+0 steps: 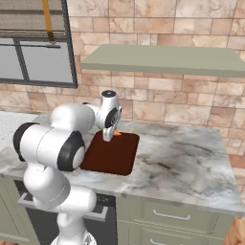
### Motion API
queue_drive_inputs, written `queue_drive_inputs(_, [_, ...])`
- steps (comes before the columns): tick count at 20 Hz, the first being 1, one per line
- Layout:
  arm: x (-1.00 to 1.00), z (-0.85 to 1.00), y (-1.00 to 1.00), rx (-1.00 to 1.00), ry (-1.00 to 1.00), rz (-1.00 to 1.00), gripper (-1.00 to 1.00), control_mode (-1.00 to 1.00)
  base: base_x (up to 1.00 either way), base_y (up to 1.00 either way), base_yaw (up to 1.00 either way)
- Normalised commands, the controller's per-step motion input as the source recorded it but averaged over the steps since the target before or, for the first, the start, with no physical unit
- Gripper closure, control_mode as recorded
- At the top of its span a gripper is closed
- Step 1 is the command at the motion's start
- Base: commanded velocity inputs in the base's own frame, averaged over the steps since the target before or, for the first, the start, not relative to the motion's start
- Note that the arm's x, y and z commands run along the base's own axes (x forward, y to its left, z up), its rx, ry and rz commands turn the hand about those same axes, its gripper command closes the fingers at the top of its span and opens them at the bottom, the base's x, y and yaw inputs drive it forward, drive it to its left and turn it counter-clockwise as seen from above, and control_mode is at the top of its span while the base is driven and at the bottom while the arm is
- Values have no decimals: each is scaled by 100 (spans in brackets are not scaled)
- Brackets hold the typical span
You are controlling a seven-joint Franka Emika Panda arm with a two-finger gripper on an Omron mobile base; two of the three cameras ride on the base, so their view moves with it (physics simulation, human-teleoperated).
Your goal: Place the two vegetables and bowl onto the tray for setting up a vegetable dip station.
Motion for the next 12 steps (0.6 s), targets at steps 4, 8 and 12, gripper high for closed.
queue_drive_inputs(4, [23, -22, 0, 0, -1, 5, 100, -100, 0, 0, 0])
queue_drive_inputs(8, [6, -32, 0, 0, -14, 6, 100, -100, 0, 0, 0])
queue_drive_inputs(12, [4, -36, 0, 0, -20, 7, 100, -100, 0, 0, 0])
